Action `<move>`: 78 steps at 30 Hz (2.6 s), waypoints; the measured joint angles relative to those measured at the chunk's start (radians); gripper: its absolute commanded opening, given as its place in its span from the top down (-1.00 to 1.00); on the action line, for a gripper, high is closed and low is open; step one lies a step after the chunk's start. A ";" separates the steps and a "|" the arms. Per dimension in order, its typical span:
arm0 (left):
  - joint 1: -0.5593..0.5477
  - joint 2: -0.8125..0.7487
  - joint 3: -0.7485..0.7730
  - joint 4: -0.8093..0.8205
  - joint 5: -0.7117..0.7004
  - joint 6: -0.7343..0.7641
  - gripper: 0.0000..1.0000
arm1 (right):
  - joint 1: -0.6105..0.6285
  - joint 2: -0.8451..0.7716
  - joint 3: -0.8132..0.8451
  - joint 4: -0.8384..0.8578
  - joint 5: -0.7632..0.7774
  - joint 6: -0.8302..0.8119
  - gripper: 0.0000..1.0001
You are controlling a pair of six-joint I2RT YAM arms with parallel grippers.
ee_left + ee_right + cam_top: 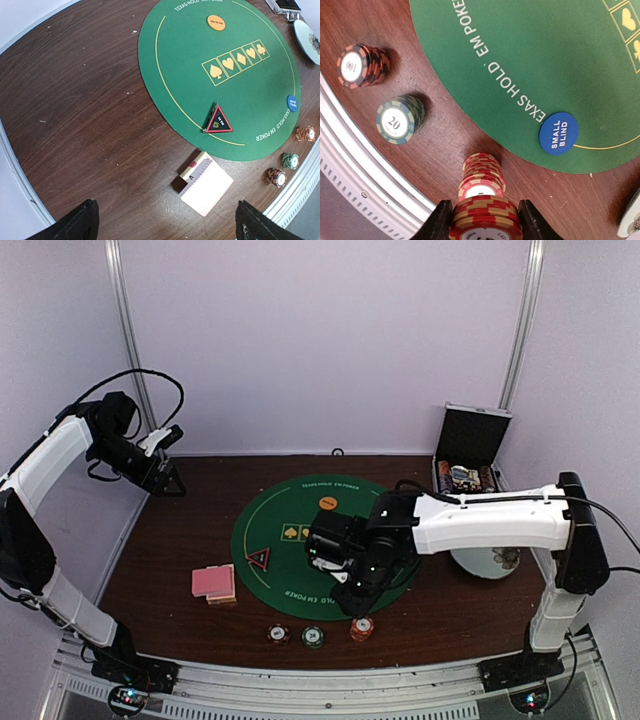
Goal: Distribute texas hold em gaming equipment
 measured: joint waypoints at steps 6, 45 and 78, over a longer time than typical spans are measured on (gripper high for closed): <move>0.000 0.000 0.000 0.000 0.000 0.004 -0.95 | -0.093 0.036 0.204 -0.061 0.030 -0.021 0.66; 0.000 -0.001 0.000 -0.001 -0.002 0.008 -0.95 | -0.557 0.818 1.004 0.084 0.110 -0.145 0.44; 0.000 -0.023 -0.002 -0.001 -0.004 0.014 -0.95 | -0.479 0.338 0.547 0.132 0.110 -0.146 -0.70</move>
